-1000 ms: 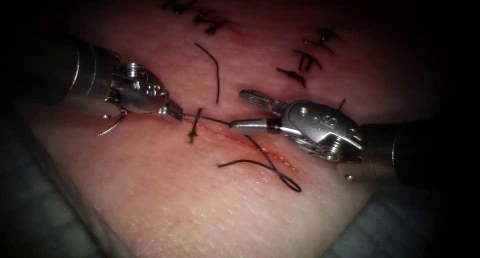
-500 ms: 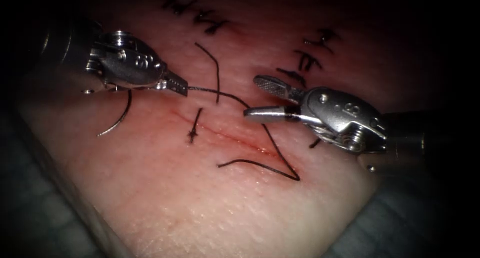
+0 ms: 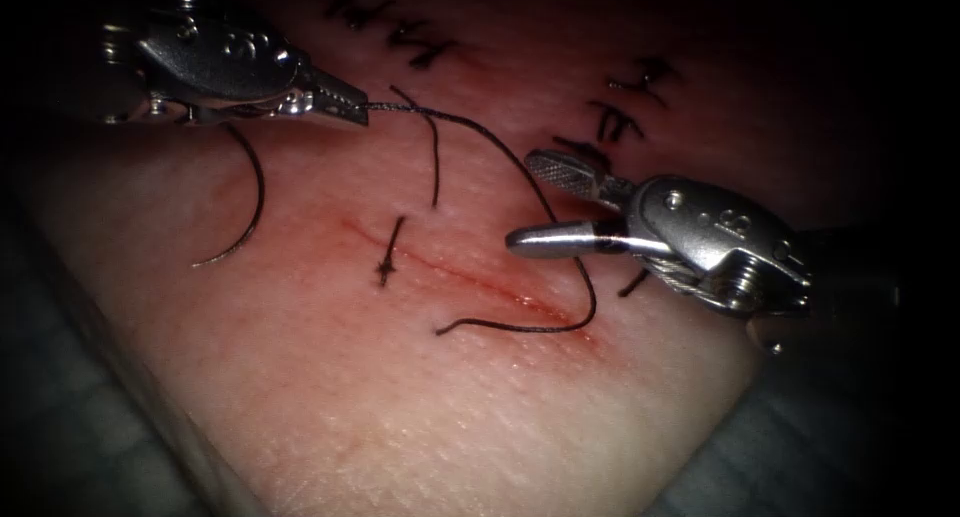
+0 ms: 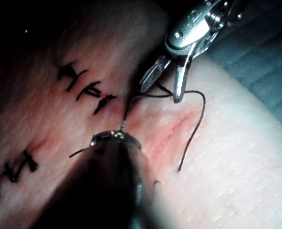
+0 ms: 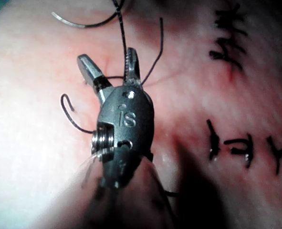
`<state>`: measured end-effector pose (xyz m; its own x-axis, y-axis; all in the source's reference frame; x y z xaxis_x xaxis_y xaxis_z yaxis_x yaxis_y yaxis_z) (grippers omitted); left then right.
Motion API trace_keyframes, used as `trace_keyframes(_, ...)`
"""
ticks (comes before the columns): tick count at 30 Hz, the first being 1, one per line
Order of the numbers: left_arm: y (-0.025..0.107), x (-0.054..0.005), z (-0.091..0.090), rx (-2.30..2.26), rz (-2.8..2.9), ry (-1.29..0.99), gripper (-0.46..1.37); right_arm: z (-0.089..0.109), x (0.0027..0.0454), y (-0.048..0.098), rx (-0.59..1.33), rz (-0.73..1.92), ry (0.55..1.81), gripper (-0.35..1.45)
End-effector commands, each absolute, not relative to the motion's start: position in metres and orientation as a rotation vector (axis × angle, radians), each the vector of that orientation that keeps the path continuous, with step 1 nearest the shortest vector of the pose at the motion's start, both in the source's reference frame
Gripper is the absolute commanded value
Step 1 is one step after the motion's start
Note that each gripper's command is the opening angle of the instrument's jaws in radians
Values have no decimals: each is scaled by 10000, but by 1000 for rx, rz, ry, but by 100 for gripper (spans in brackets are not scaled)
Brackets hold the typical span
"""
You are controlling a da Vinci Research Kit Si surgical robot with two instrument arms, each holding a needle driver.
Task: Wound Closure
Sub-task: Loop the suture around the right tool two times counter-clockwise
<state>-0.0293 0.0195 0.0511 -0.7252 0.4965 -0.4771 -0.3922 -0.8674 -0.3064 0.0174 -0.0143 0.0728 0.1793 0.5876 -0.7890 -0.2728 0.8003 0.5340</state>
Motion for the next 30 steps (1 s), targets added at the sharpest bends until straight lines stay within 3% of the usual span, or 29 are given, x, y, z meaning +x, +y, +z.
trace_keyframes(1,194,-293,509,-773,2528,-254,-35,729,175,-141,291,613,1252,77)
trace_keyframes(15,194,-296,488,-803,2519,-245,-35,728,193,-133,256,532,1201,67)
trace_keyframes(30,181,-282,480,-839,2587,-212,-35,718,170,-118,263,537,1229,78)
